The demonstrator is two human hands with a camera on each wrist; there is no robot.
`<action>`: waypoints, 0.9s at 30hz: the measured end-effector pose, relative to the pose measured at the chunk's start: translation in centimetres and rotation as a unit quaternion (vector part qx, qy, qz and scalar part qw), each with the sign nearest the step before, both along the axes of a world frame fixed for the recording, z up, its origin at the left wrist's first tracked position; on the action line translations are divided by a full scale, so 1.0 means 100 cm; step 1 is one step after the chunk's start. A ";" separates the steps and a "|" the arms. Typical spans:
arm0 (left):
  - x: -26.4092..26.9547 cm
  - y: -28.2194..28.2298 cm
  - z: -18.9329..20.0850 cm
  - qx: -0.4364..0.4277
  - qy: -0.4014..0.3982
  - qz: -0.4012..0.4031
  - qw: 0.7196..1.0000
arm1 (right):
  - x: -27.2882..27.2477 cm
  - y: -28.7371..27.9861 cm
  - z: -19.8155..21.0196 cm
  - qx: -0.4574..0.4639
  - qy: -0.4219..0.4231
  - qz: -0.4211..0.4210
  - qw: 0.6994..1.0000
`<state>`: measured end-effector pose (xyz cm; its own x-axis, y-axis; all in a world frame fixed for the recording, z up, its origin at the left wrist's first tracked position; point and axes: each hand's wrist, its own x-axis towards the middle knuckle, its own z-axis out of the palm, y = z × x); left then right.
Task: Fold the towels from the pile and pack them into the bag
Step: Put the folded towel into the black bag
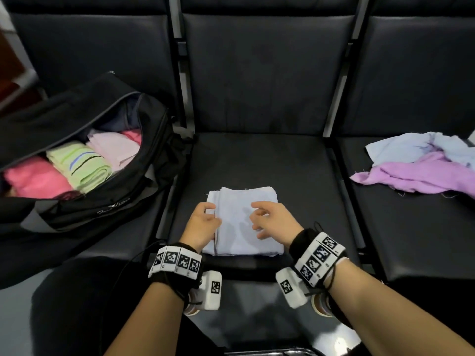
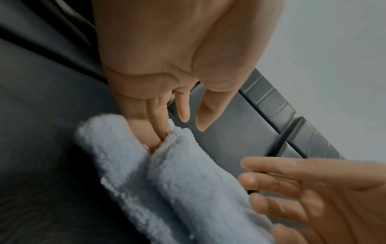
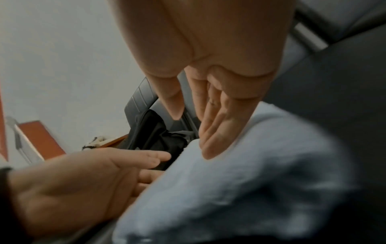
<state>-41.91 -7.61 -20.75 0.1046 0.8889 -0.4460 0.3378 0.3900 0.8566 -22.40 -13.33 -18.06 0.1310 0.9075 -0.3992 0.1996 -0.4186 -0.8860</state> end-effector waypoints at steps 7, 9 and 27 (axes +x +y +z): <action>0.012 -0.008 0.004 0.147 0.093 -0.052 0.983 | 0.020 -0.016 -0.005 0.073 -0.077 0.040 0.993; 0.006 -0.004 0.008 0.149 0.072 -0.026 0.986 | 0.019 -0.017 -0.005 0.099 -0.106 0.060 0.988; -0.007 -0.010 0.010 0.217 0.257 -0.126 0.933 | 0.002 -0.035 -0.020 0.172 -0.416 0.331 0.829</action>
<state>-42.62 -8.65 -19.77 0.2060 0.9736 -0.0979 0.7821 -0.1036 0.6145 -22.21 -16.82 -20.08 -0.3400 0.9323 -0.1235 0.8874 0.2746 -0.3703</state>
